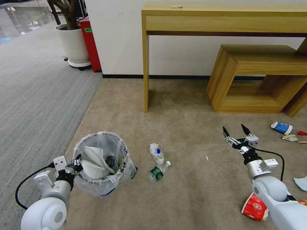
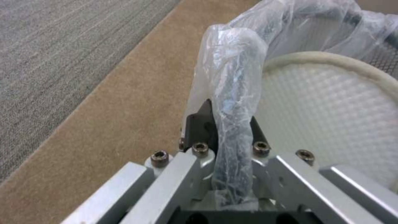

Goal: Pick up the trash bin and place the garbage on the floor into it.

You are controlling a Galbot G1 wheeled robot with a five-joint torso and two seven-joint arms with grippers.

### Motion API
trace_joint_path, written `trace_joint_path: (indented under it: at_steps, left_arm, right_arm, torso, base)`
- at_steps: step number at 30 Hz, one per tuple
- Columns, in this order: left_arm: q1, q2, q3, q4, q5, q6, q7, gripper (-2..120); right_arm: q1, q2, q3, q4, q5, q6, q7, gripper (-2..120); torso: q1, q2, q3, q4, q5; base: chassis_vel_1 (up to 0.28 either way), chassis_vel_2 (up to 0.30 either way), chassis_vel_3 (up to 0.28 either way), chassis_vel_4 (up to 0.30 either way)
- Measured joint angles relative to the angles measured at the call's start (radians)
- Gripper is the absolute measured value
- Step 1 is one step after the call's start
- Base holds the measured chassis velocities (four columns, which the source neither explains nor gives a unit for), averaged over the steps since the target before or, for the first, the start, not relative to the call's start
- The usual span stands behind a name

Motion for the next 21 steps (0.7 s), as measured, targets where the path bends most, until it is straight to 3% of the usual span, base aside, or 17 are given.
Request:
trace_joint_path:
  at_steps: [9,19,21]
  left_arm:
    - [-0.004,-0.002,0.001,0.013,0.002,0.0,0.0,2]
    - [-0.013,-0.002,0.006,0.029,0.003,-0.002,0.0,2]
    - [-0.015,-0.003,0.009,0.039,0.006,-0.004,0.0,2]
  right_arm:
    - [-0.007,-0.01,-0.007,-0.014,0.011,-0.002,0.0,96]
    - [-0.034,-0.042,0.021,0.002,0.069,-0.071,0.009,100]
    - [-0.06,-0.056,0.05,0.028,0.088,-0.13,0.027,100]
  torso:
    - [0.0,0.0,0.0,0.0,0.0]
    - [0.0,0.0,0.0,0.0,0.0]
    - [0.0,0.0,0.0,-0.0001,0.0]
  base:
    - [0.0,0.0,0.0,0.0]
    - [0.0,0.0,0.0,0.0]
    - [0.0,0.0,0.0,0.0]
